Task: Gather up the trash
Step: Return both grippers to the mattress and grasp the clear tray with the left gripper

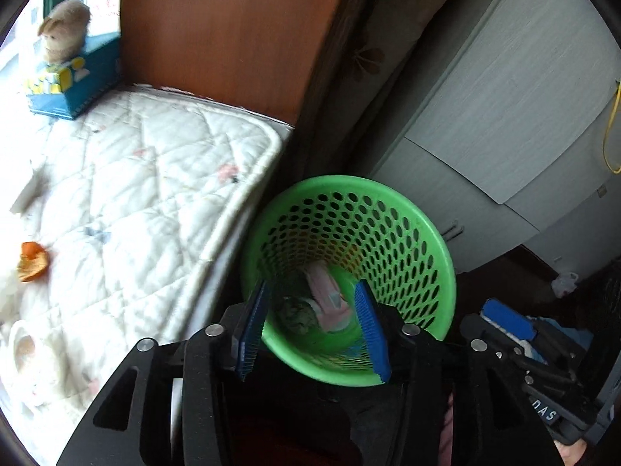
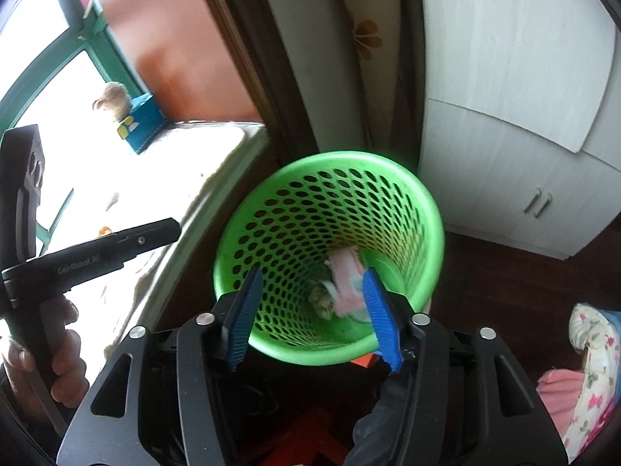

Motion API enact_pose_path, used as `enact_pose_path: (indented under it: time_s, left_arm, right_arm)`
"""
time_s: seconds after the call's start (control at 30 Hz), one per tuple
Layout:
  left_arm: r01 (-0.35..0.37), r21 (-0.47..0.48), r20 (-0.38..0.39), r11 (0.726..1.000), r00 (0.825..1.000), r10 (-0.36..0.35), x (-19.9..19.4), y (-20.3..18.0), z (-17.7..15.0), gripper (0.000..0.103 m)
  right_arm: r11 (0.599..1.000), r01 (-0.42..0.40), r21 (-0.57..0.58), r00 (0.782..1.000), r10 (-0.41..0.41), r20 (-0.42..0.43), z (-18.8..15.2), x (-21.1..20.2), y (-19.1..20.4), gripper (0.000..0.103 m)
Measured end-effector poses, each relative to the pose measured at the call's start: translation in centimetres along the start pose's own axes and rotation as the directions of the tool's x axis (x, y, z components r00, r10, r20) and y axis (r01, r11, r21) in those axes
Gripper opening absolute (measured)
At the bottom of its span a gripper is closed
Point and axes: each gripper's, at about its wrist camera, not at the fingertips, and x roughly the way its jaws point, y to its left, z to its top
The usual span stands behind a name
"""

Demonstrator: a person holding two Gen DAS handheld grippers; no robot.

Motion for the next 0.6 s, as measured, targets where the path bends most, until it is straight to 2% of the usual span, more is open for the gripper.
enact_pose_path:
  time_s: [0.23,0.43,0.6]
  left_arm:
    - [-0.113,-0.034,0.075,0.993,0.99,0.116,-5.1,4.2,-2.1,0.055]
    - [-0.228,-0.078,0.102,0.97,0.966,0.236,-8.9,8.7,-4.7,0.062]
    - [-0.297,-0.136,0.099,0.945,0.945,0.311,-11.5,13.4,-7.8,0.069]
  right_arm:
    - [0.995,-0.06,-0.076,0.998,0.06,-0.003,-0.3,-0.3,4.0,0.063]
    - [0.98,-0.123,-0.159,0.992,0.122,-0.019,-0.7,0.0,8.4,0.069]
    - [0.96,-0.169,-0.222,0.986,0.164,-0.038,-1.1,0.5,12.0,0.071]
